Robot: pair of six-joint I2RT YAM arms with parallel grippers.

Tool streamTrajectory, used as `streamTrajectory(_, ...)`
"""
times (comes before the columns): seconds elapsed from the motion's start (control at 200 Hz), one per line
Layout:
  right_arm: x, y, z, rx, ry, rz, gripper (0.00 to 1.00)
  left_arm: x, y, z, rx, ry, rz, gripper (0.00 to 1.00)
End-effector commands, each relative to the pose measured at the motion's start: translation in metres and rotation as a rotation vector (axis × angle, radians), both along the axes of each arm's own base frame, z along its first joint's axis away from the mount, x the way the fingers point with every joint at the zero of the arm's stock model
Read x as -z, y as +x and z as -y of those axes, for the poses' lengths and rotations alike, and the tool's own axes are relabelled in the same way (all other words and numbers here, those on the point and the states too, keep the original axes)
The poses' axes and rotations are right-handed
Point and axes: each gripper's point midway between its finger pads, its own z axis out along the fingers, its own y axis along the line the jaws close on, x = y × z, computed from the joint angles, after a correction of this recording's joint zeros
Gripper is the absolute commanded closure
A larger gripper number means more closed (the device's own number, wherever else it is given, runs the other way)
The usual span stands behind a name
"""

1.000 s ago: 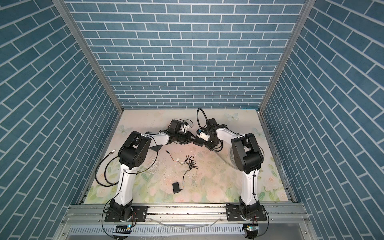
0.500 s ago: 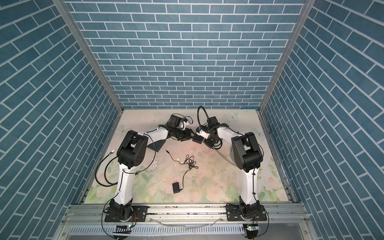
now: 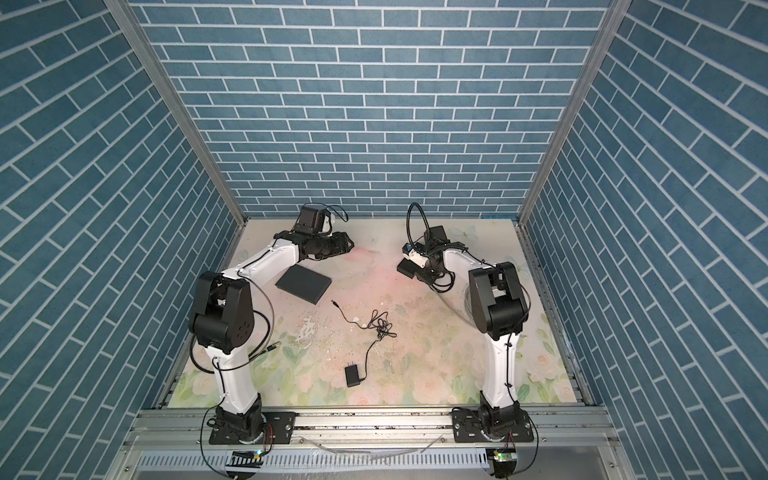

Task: Insert the plug into the switch port

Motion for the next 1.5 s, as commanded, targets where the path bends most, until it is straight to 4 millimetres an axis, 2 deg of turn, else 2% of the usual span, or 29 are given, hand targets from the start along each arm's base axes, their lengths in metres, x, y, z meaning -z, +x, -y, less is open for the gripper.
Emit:
streamTrajectory(0.0, -0.08, -0.006, -0.007, -0.009, 0.092, 0.104, 0.36, 0.021, -0.017, -0.041, -0.077, 0.162, -0.063, 0.31)
streamTrajectory(0.015, -0.086, -0.009, -0.008, -0.007, 0.104, 0.104, 0.27, 0.021, -0.018, -0.044, -0.084, 0.169, -0.066, 0.31)
streamTrajectory(0.095, -0.116, -0.024, -0.013, 0.039, 0.207, 0.092, 0.15, 0.021, -0.023, -0.064, -0.135, 0.198, -0.081, 0.3)
streamTrajectory(0.2, -0.142, -0.042, -0.028, 0.119, 0.365, 0.095, 0.15, 0.018, -0.031, -0.091, -0.2, 0.271, -0.092, 0.29)
streamTrajectory(0.3, -0.147, -0.063, -0.05, 0.168, 0.488, 0.063, 0.17, 0.019, -0.037, -0.11, -0.221, 0.312, -0.121, 0.27)
streamTrajectory(0.365, -0.14, -0.08, -0.071, 0.162, 0.541, 0.013, 0.19, 0.023, -0.041, -0.116, -0.221, 0.31, -0.14, 0.27)
streamTrajectory(0.455, -0.118, -0.101, -0.096, 0.141, 0.544, -0.02, 0.21, 0.025, -0.048, -0.123, -0.213, 0.315, -0.151, 0.27)
streamTrajectory(0.625, -0.068, -0.125, -0.138, 0.095, 0.471, -0.077, 0.32, 0.026, -0.064, -0.121, -0.184, 0.296, -0.166, 0.27)
streamTrajectory(0.7, -0.055, -0.134, -0.157, 0.045, 0.429, -0.058, 0.34, 0.032, -0.068, -0.123, -0.178, 0.303, -0.188, 0.27)
streamTrajectory(0.855, -0.046, -0.141, -0.19, 0.007, 0.408, -0.03, 0.39, 0.041, -0.062, -0.132, -0.197, 0.292, -0.203, 0.26)
streamTrajectory(0.95, -0.04, -0.14, -0.202, 0.028, 0.414, -0.05, 0.39, 0.048, -0.059, -0.147, -0.246, 0.291, -0.238, 0.25)
streamTrajectory(1.085, -0.032, -0.147, -0.22, -0.013, 0.402, -0.048, 0.35, 0.06, -0.066, -0.162, -0.313, 0.301, -0.273, 0.23)
streamTrajectory(1.155, -0.026, -0.145, -0.227, -0.004, 0.39, -0.046, 0.36, 0.065, -0.065, -0.178, -0.377, 0.32, -0.277, 0.22)
streamTrajectory(1.265, -0.018, -0.143, -0.235, -0.001, 0.383, -0.032, 0.4, 0.059, -0.046, -0.201, -0.404, 0.319, -0.226, 0.22)
streamTrajectory(1.39, -0.013, -0.146, -0.248, -0.028, 0.395, -0.039, 0.44, 0.066, -0.019, -0.199, -0.333, 0.238, -0.182, 0.25)
streamTrajectory(1.49, -0.006, -0.146, -0.258, -0.049, 0.374, -0.034, 0.46, 0.077, -0.02, -0.198, -0.331, 0.231, -0.214, 0.25)
